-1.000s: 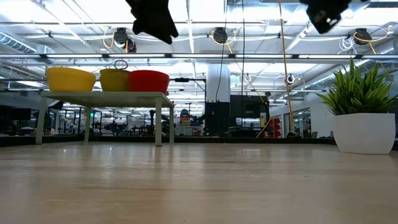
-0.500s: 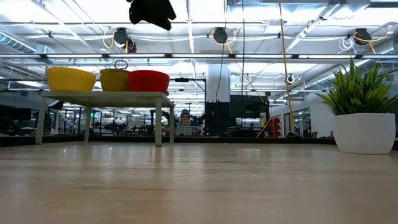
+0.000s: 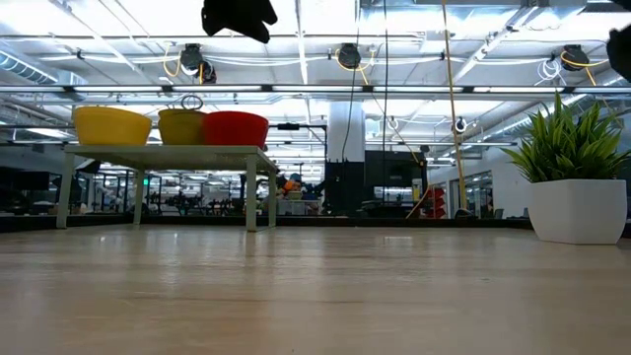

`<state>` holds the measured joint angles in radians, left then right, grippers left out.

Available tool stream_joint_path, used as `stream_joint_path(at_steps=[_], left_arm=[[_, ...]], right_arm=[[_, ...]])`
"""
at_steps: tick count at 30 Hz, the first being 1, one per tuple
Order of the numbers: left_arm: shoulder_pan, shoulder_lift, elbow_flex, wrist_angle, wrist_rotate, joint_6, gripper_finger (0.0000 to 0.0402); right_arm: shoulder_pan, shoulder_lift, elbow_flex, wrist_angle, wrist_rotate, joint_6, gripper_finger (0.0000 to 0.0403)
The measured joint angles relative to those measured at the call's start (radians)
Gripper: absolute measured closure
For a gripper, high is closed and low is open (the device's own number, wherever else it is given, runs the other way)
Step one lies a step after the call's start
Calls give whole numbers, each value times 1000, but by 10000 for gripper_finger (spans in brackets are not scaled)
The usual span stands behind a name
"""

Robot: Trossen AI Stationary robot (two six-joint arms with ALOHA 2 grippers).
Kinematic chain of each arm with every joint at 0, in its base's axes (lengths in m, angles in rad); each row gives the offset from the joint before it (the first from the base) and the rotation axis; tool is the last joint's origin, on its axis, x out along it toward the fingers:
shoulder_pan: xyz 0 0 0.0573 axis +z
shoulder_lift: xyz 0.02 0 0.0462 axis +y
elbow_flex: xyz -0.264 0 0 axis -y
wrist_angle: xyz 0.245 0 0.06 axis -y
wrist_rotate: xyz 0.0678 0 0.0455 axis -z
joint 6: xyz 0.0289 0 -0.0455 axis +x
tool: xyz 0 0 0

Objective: Pick & Place Mini bowls
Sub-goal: Stack the yellow bowl on the yellow bowl on the shelf

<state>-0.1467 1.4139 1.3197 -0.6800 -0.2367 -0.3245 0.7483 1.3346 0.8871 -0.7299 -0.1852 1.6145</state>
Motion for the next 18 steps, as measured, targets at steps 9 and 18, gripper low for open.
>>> stream_joint_path(at_steps=[9,18], left_arm=[[0,0,0,-6,0,0,220],[0,0,0,-14,0,0,220]], right_arm=[[0,68,0,-19,0,60,252],[0,147,0,-22,-2,-33,253]])
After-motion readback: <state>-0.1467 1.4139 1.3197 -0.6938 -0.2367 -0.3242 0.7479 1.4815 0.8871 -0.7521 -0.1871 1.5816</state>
